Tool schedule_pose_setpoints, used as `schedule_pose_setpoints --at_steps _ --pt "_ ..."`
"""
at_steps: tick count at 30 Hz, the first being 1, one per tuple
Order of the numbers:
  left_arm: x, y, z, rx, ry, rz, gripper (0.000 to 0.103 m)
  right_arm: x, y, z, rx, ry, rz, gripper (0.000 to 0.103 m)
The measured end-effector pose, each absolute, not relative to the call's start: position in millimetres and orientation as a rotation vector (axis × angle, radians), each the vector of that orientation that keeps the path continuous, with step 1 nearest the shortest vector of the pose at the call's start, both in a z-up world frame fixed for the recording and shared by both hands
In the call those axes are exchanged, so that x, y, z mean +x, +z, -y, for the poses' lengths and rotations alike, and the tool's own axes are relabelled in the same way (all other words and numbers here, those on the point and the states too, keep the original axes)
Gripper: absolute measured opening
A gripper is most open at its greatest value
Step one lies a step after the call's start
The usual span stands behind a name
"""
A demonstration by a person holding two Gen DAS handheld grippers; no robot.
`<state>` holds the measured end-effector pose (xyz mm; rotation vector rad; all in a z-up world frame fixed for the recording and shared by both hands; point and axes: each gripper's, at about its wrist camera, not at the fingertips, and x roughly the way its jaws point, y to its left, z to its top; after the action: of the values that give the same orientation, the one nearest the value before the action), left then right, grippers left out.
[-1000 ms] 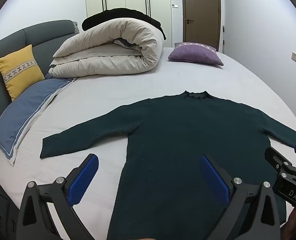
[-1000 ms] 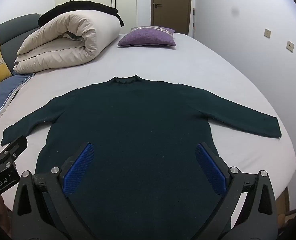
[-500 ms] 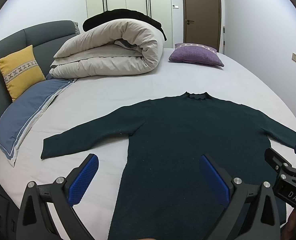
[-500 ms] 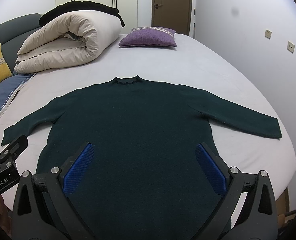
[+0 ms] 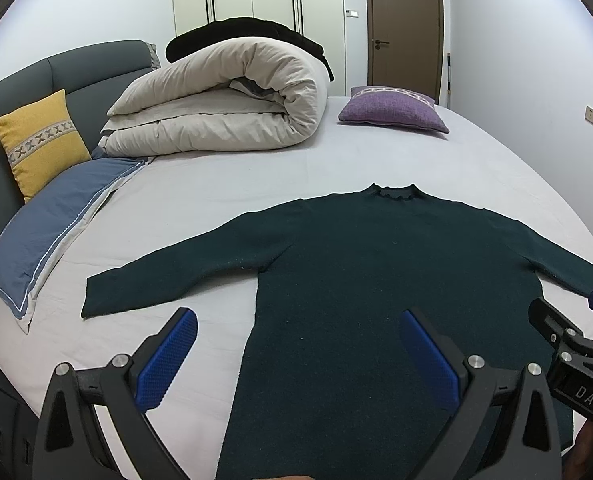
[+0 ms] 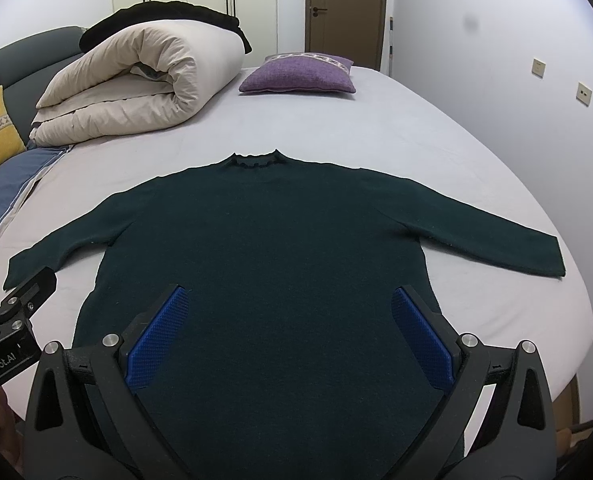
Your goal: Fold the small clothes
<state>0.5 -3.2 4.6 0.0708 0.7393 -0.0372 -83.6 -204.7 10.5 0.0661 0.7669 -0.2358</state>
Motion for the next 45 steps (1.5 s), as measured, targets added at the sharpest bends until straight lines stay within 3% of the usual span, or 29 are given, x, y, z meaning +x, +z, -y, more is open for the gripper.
schedule_pose_setpoints --at_steps 45 --pt "1.7 -3.6 0.8 0.053 -0.034 -0.755 0.103 -76.0 0.2 198.1 0.068 -0.221 -0.792 0.103"
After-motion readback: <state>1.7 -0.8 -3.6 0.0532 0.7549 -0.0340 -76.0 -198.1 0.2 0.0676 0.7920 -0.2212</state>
